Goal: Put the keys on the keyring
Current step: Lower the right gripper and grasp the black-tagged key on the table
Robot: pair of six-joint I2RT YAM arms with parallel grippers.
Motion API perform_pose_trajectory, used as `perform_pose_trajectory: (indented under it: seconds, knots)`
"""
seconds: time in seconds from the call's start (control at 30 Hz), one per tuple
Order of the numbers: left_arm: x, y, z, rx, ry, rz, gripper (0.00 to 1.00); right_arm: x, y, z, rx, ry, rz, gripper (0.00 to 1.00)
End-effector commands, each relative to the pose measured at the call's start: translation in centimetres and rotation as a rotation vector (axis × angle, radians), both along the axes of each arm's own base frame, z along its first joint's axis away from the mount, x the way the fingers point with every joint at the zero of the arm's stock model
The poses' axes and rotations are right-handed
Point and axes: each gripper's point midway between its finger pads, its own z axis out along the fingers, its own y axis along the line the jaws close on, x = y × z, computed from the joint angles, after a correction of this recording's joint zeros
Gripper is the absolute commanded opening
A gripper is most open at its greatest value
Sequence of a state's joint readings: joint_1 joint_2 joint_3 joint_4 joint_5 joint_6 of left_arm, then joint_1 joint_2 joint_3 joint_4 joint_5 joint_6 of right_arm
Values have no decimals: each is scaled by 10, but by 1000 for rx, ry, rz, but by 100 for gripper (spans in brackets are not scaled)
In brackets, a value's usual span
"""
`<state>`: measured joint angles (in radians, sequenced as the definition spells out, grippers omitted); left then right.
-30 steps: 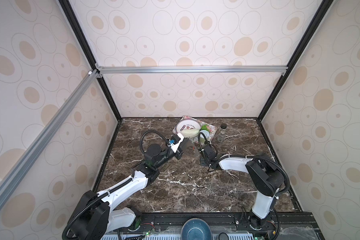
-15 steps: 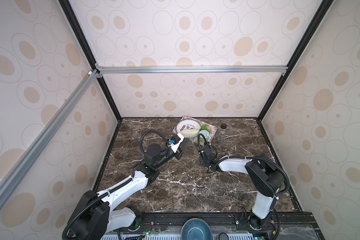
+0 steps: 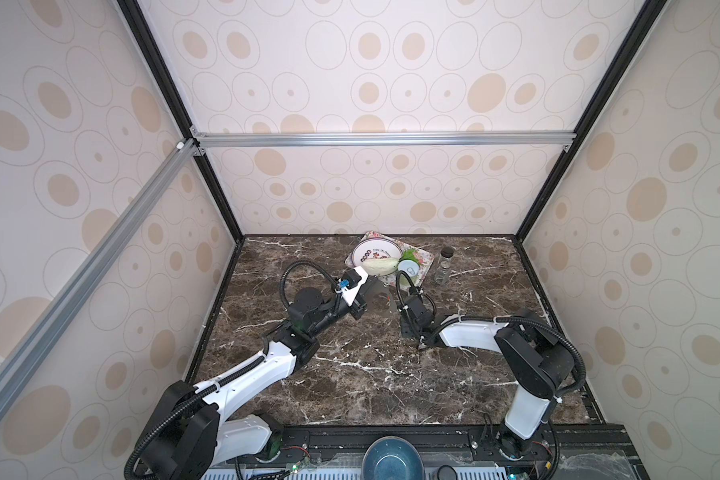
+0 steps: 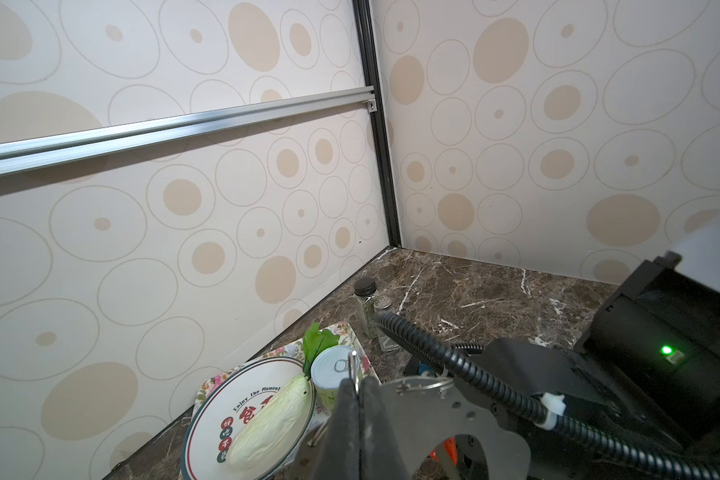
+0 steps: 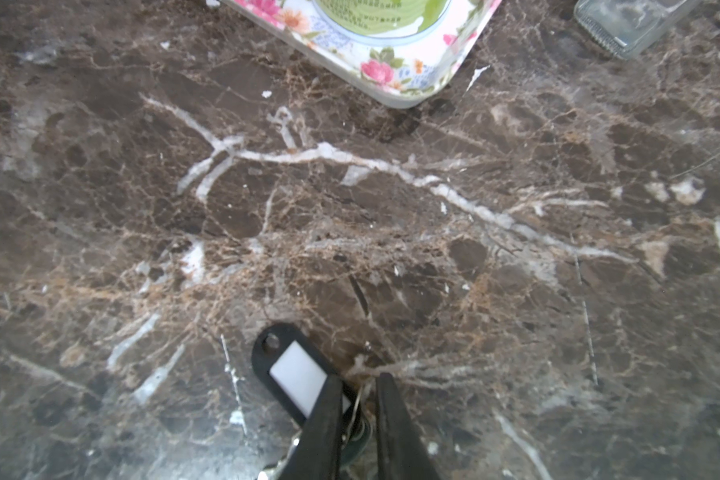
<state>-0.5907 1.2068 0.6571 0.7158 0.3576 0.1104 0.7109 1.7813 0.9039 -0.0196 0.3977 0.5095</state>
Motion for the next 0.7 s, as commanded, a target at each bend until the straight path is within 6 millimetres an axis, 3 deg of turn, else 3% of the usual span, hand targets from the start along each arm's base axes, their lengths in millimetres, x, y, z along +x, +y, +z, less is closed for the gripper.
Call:
perform_pose_trajectory:
  seconds: [0.0,0.23,0.67]
  knots:
    - [-2,1,25,-28,-70,-7,0,-5,-1,6,-1,-11,-10,19]
    - [-2,1,25,-27,-70,-6,0,-8,3,6,-1,-13,1,13]
    - [-3,1,25,-27,-71,-9,0,-9,0,-1,-30,-5,-12,13]
